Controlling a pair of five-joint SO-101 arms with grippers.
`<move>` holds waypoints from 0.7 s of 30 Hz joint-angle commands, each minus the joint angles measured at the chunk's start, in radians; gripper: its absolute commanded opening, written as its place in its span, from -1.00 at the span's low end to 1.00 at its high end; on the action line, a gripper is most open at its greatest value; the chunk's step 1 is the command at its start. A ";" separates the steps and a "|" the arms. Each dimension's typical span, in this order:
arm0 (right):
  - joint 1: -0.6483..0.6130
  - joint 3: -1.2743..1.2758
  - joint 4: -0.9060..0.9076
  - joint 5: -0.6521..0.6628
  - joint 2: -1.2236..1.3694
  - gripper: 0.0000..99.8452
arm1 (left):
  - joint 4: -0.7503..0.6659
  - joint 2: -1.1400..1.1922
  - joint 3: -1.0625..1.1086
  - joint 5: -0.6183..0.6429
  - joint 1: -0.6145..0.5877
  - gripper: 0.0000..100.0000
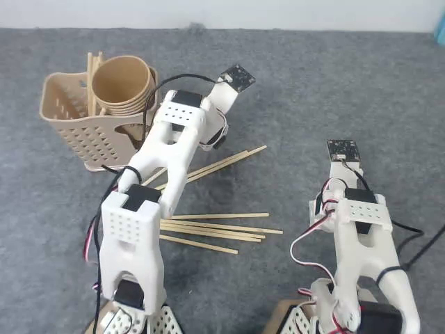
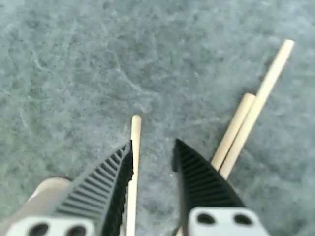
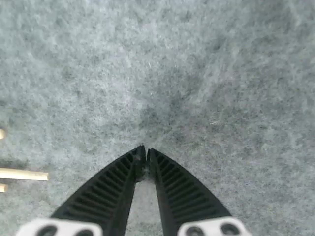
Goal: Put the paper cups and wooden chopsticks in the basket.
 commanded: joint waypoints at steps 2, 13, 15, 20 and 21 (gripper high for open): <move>0.002 -0.009 -0.016 0.011 -0.044 -0.96 | -0.006 0.072 -0.067 -0.052 -0.009 -0.70; 0.002 -0.009 -0.016 0.011 -0.044 -0.96 | 0.092 0.316 -0.443 0.008 -0.094 -0.73; 0.002 -0.009 -0.016 0.011 -0.044 -0.96 | 0.144 0.353 -0.515 0.008 -0.098 -0.73; 0.002 -0.009 -0.018 0.011 -0.044 -0.96 | 0.285 0.456 -0.687 0.006 -0.084 -0.73; 0.002 -0.009 -0.018 0.011 -0.044 -0.96 | 0.299 0.476 -0.719 0.006 -0.083 -0.73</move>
